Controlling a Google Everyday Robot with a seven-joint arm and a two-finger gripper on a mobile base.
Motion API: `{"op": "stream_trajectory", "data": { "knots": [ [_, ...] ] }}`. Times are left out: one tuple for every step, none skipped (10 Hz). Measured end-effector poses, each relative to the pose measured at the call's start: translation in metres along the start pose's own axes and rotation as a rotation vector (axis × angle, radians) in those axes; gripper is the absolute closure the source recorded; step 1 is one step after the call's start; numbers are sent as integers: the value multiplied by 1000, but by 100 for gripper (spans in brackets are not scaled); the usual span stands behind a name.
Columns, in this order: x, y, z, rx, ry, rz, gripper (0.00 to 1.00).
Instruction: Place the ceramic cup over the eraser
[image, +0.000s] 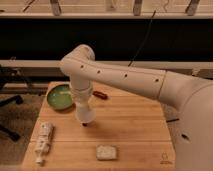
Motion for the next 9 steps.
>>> {"op": "stream_trajectory", "data": {
  "knots": [
    [-1,-3,0,2,-1,-7,100],
    [-3,-8,-1,5,0,-15,100],
    [-4,-11,-2,9,3,-19,100],
    [-2,-13,-5,13,13,-20,100],
    [-1,-14,-8,18,20,-21,100],
    [0,-15,-9,21,24,-21,100],
    [3,-15,-10,25,32,-20,100],
    [7,-15,-11,29,39,-15,100],
    [10,-14,-11,31,43,-9,100]
  ]
}}
